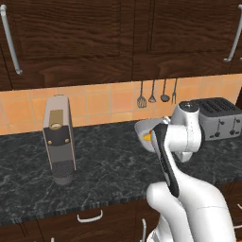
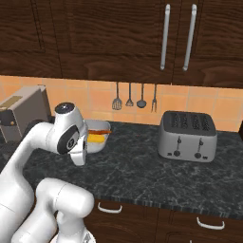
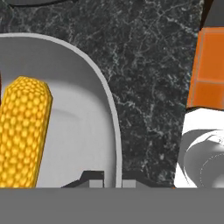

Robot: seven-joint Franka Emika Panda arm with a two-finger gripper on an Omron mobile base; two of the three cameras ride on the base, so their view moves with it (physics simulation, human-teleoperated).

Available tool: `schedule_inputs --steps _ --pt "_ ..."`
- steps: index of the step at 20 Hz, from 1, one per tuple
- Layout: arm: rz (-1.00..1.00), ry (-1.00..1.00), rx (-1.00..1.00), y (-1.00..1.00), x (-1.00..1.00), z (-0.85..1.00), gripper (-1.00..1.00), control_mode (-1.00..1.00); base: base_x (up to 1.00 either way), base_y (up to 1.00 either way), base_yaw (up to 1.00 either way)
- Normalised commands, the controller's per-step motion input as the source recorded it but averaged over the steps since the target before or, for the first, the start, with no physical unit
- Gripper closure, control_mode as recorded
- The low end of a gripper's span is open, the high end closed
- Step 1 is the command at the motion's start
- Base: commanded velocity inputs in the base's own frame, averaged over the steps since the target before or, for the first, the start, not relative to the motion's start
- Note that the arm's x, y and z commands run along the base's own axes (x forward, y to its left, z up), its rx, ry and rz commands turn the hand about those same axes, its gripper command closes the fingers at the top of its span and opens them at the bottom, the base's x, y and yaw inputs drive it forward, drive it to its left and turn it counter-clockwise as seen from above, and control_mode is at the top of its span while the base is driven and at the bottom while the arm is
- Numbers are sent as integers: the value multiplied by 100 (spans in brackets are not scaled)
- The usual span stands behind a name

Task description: Take the meat container that has the shrimp and place it on the second highest rack of the freezer. Then take the vegetable container that has the carrot and corn and place it on the highest rack of the freezer.

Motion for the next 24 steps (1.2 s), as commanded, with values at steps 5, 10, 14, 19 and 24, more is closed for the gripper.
schedule_inputs --steps 5,10,14,19,24 --pt "-4 6 4 23 -31 51 100 -100 0 0 0" --pt "-2 1 6 15 -19 49 100 -100 0 0 0" --pt "0 1 2 0 -47 32 100 -100 0 0 0" --pt "0 1 0 1 -42 17 100 -100 0 0 0" --pt "0 0 0 0 -45 5 100 -100 0 0 0"
